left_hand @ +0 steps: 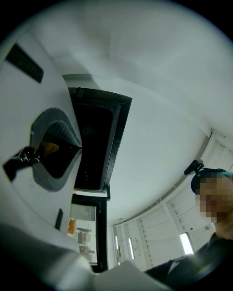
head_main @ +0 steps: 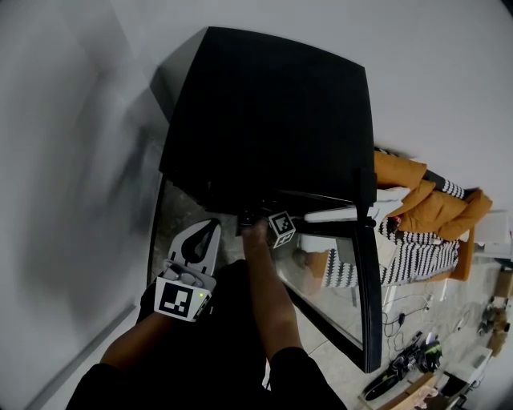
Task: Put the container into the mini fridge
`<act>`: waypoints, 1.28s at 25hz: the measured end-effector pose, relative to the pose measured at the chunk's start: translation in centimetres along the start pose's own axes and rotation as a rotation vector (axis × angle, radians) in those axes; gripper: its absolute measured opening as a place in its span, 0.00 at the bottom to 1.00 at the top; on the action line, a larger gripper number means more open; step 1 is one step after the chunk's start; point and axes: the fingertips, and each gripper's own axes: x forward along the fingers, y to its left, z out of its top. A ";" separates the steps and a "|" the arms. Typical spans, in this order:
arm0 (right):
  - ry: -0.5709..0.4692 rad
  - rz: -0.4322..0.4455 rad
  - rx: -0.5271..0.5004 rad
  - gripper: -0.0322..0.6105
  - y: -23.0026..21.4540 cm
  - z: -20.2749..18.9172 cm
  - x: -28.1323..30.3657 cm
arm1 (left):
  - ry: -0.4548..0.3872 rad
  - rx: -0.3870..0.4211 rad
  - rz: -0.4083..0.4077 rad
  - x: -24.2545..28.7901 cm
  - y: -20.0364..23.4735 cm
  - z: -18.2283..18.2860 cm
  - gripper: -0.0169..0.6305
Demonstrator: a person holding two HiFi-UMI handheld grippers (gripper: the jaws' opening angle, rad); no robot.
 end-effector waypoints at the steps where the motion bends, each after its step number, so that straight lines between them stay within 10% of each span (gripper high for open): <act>1: 0.001 0.000 -0.001 0.37 0.0 0.0 0.1 | -0.005 0.001 0.003 0.0 0.0 0.1 0.04; 32: -0.019 -0.010 0.044 0.53 -0.4 -0.3 -0.7 | 0.033 -0.012 0.026 -1.6 0.4 0.5 0.03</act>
